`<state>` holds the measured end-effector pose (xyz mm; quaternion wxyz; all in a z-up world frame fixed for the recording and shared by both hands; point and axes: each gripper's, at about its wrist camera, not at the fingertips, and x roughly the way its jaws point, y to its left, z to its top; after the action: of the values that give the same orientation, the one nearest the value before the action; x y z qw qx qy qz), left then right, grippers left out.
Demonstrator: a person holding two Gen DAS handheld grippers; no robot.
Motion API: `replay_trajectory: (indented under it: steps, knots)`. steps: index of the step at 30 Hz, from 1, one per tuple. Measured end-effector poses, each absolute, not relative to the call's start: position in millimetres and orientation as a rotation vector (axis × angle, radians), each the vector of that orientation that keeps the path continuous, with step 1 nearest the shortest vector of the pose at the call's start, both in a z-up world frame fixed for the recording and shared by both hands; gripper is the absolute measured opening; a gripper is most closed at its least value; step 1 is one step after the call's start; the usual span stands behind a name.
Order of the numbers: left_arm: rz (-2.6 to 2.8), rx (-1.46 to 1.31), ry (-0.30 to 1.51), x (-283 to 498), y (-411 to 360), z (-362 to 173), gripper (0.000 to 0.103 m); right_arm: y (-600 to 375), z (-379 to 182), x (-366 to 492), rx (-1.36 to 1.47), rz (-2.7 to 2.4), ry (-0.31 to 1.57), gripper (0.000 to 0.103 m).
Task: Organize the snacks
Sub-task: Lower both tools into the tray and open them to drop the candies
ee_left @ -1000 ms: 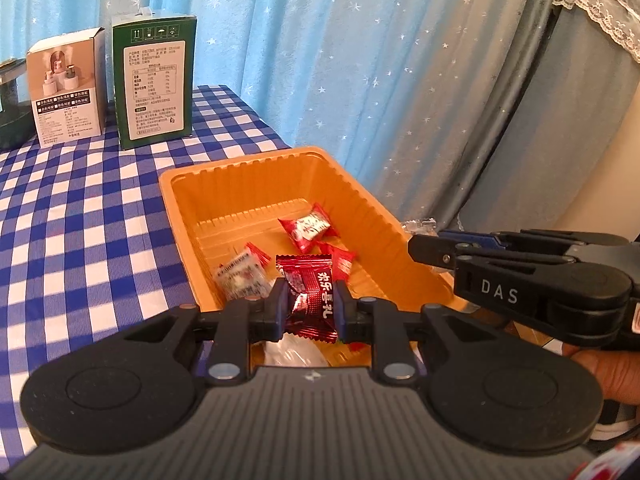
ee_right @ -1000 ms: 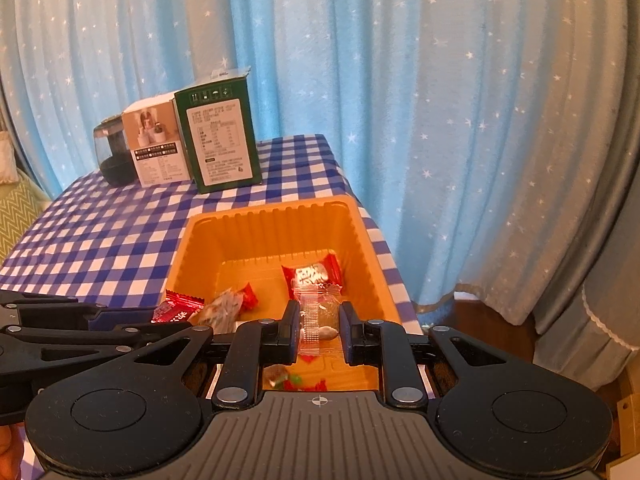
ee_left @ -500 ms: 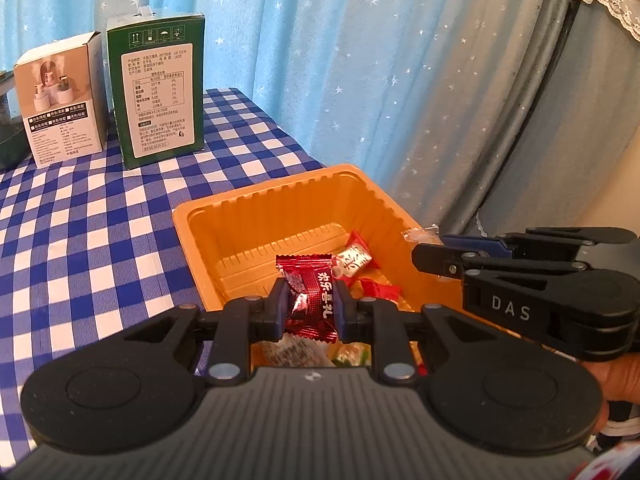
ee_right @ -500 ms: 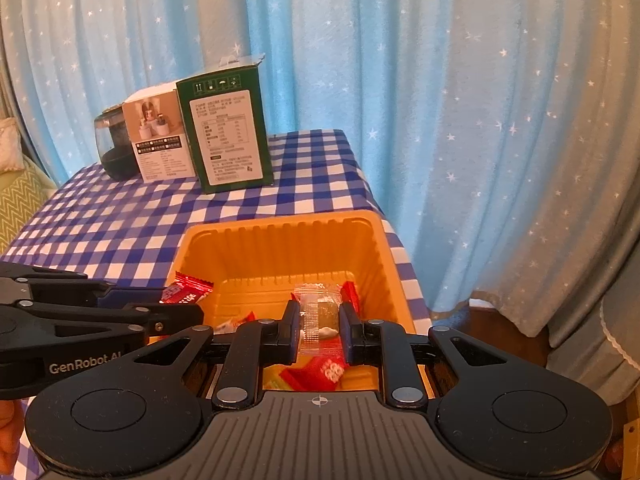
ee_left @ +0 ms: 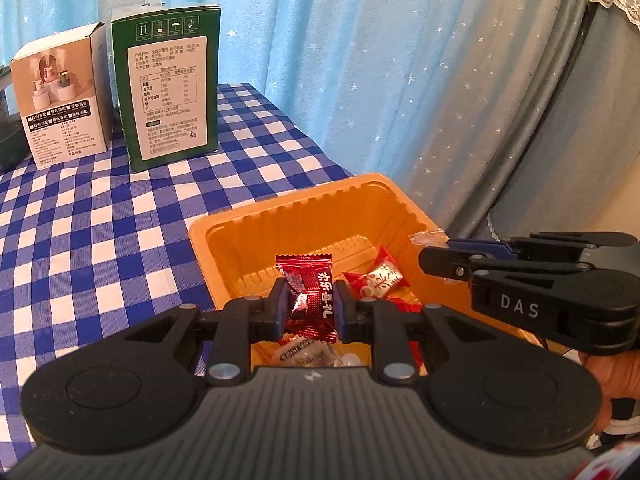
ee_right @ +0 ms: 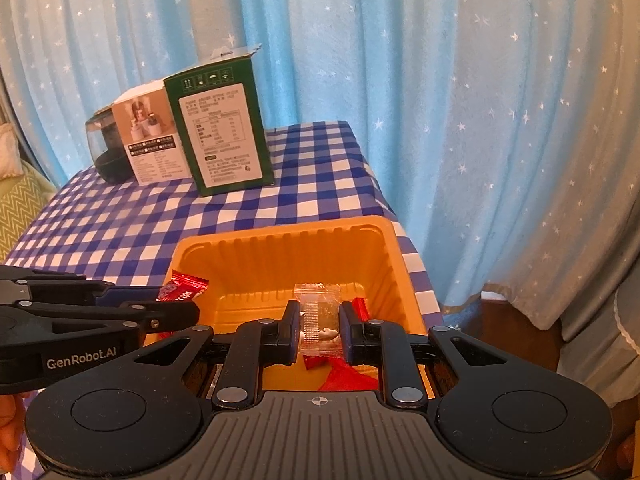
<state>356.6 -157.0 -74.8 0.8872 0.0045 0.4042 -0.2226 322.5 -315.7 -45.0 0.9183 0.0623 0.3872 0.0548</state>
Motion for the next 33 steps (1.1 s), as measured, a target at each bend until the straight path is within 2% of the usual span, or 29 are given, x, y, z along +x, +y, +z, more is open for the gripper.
replay_trajectory:
  steps: [33]
  knots:
    - [-0.445,0.043,0.841,352.2,-145.5,-76.8,0.025,-310.3,-37.2,325.5,0.167,0.131,0.800,0.021]
